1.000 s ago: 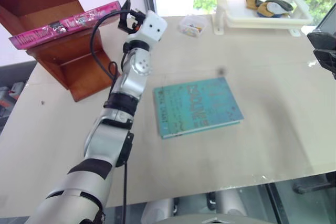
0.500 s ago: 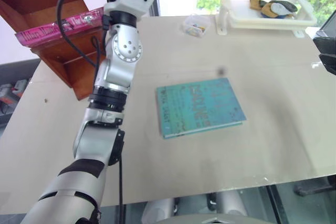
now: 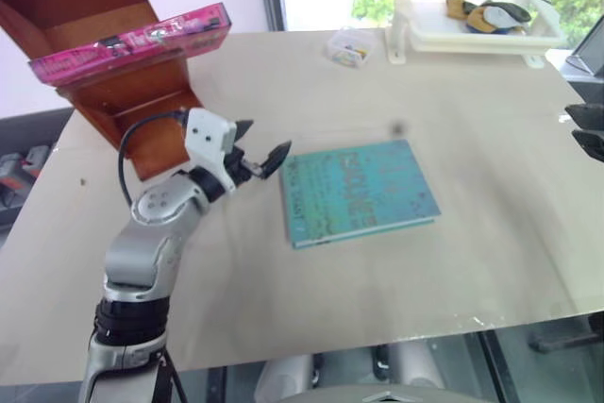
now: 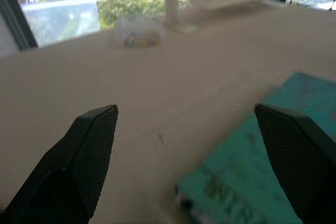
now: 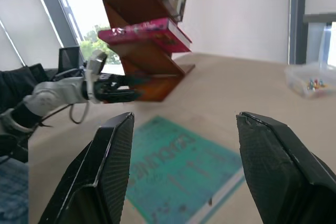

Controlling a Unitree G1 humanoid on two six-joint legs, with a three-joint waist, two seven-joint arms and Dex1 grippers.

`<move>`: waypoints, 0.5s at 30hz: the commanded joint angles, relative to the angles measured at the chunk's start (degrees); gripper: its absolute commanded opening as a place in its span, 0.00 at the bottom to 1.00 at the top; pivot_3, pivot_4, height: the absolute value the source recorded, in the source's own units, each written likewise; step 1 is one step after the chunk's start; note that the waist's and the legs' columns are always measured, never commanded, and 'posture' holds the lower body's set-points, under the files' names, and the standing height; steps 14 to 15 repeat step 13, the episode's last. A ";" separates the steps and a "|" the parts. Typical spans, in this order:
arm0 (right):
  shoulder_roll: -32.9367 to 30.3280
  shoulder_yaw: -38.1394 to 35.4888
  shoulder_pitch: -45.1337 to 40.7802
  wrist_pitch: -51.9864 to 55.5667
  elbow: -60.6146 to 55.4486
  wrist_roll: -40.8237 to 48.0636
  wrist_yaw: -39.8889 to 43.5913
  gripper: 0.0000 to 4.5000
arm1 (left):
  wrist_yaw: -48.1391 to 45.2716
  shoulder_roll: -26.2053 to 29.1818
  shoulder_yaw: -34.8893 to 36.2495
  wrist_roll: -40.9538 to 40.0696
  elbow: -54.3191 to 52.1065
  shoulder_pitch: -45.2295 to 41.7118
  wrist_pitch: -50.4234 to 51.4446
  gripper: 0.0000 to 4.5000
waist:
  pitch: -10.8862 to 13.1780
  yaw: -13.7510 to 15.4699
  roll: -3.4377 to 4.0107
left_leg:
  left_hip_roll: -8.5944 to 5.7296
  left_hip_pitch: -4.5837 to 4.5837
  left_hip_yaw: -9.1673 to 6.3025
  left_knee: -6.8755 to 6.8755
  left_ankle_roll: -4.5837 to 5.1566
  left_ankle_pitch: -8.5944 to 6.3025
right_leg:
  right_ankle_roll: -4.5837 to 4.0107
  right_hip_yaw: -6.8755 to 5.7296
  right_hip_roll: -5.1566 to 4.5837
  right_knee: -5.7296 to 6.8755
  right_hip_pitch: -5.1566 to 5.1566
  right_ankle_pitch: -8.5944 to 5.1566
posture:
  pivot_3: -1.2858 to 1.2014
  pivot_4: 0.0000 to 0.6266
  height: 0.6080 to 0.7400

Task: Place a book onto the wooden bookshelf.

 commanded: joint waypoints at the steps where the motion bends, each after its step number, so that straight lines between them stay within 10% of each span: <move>1: -2.18 1.62 2.39 -6.64 5.78 -6.74 1.57 0.70 | -2.09 1.08 3.11 -1.99 -5.84 8.65 0.64 0.99 | -0.05 -0.04 0.04 | 0.00 0.10 0.00 0.00 0.01 -0.01 | 0.00 0.00 0.00 -0.04 0.11 0.00 | 0.52 0.24 1.00; 15: -5.74 12.06 13.07 -25.20 17.16 -27.05 -0.62 0.70 | -10.32 3.80 4.35 -4.00 -5.71 26.02 -1.05 0.99 | -0.11 -0.10 0.15 | 0.06 0.91 0.18 -0.18 0.12 -0.09 | -0.25 0.07 0.00 -0.22 0.77 -0.17 | 0.52 0.24 1.00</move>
